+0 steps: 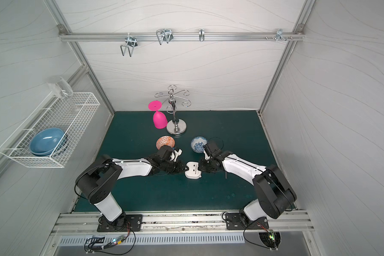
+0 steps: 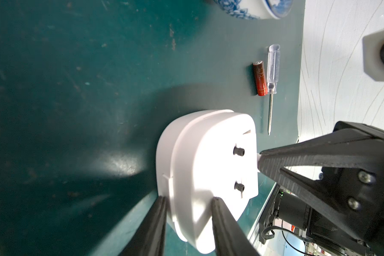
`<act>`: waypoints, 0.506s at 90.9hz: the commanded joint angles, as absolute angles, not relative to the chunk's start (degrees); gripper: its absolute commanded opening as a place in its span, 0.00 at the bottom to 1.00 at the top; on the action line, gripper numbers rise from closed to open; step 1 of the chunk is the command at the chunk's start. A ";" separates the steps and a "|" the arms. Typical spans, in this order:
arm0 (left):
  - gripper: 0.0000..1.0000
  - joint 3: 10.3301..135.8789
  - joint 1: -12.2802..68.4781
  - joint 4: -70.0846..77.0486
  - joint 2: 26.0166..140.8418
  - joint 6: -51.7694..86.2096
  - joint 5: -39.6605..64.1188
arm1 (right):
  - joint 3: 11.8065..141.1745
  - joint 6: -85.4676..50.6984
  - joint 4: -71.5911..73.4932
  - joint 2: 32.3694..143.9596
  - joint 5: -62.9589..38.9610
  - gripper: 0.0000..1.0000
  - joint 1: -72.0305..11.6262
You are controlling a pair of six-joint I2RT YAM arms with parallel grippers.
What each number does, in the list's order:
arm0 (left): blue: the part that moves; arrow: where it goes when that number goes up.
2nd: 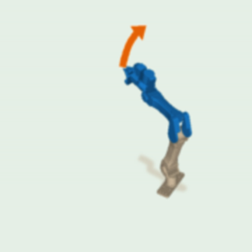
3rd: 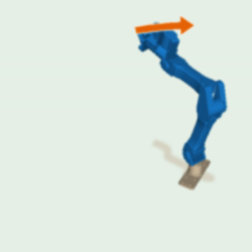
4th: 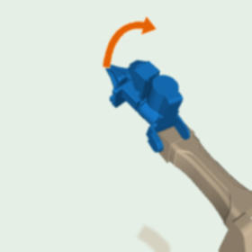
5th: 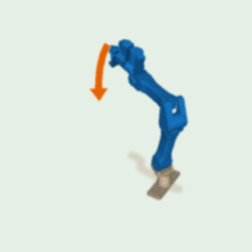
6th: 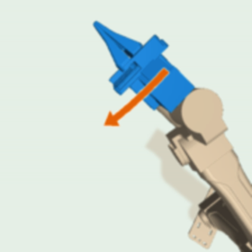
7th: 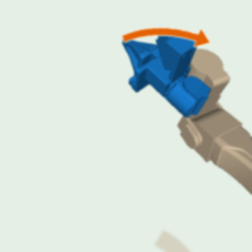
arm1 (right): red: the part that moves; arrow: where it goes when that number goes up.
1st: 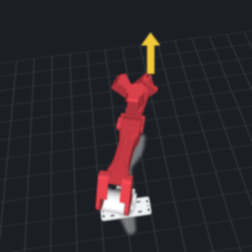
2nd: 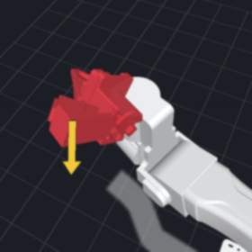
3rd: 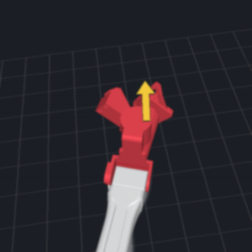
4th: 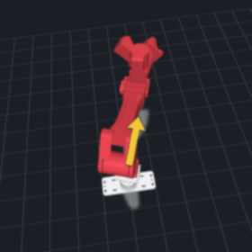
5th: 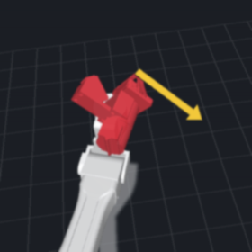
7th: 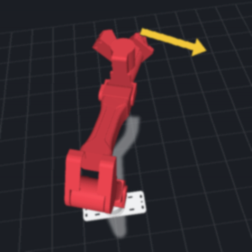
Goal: Remove the battery from the alarm
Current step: Install the cover on the alarm.
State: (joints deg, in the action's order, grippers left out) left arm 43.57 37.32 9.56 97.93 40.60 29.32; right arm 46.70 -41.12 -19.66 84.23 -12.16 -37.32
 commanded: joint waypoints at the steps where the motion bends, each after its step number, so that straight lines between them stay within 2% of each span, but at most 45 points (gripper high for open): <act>1: 0.38 43.76 37.97 11.56 98.97 40.50 29.76 | 45.75 -41.80 -18.52 84.41 -10.95 0.01 -37.96; 46: 0.41 43.55 38.01 11.91 99.03 40.79 29.58 | 44.62 -42.32 -20.17 80.79 -9.28 0.01 -38.06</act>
